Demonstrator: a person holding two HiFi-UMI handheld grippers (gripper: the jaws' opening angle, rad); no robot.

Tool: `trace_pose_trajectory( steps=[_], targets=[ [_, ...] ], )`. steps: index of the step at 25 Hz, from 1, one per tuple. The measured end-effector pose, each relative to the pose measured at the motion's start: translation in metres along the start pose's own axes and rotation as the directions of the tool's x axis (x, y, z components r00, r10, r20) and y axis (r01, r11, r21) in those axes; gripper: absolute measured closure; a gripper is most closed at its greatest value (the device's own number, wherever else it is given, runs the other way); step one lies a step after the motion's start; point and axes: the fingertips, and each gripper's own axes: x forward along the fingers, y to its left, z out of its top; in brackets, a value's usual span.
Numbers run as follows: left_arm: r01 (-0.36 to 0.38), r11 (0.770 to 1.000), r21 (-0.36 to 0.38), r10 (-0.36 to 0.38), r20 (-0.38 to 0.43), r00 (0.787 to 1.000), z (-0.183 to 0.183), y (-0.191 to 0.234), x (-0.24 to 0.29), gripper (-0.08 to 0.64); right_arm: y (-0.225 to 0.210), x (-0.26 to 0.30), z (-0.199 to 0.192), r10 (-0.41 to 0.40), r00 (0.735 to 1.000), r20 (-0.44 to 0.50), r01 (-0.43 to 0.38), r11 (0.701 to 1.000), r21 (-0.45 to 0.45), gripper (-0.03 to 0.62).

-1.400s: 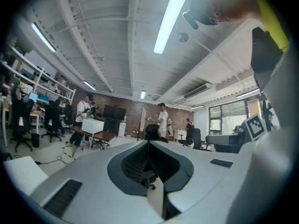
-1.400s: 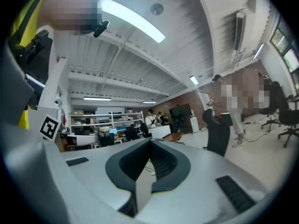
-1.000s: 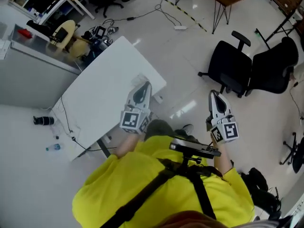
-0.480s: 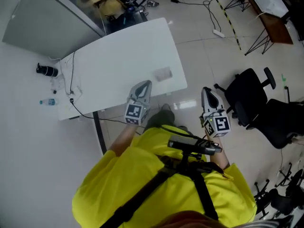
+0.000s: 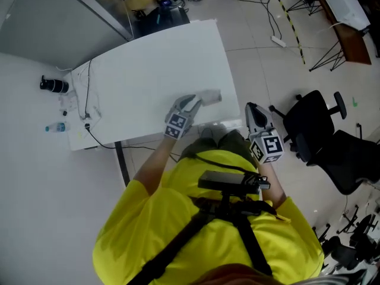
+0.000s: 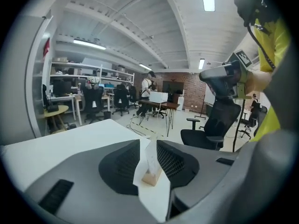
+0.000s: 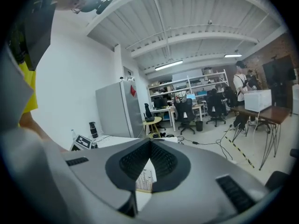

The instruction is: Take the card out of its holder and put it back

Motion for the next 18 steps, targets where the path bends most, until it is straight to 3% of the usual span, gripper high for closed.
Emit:
trace_pose_trajectory(
  steps=[9, 10, 11, 18],
  targets=[
    [0.171, 0.985, 0.005, -0.170, -0.063, 0.983, -0.036, 0.000, 0.051, 0.448, -0.003, 0.033, -0.034, 0.086, 0.993, -0.079, -0.086, 0.996, 0.003, 0.588],
    [0.189, 0.982, 0.006, -0.188, -0.061, 0.980, -0.036, -0.002, 0.054, 0.477, -0.004, 0.036, -0.036, 0.091, 0.993, -0.080, -0.091, 0.996, 0.007, 0.588],
    [0.206, 0.978, 0.004, -0.206, -0.056, 0.977, -0.035, -0.003, 0.056, 0.515, -0.004, 0.039, -0.038, 0.096, 0.992, -0.082, -0.095, 0.995, 0.010, 0.588],
    [0.342, 0.938, 0.046, -0.341, -0.024, 0.940, -0.031, -0.014, 0.057, 0.540, -0.005, 0.048, -0.050, 0.111, 0.988, -0.108, -0.109, 0.994, 0.021, 0.588]
  ],
)
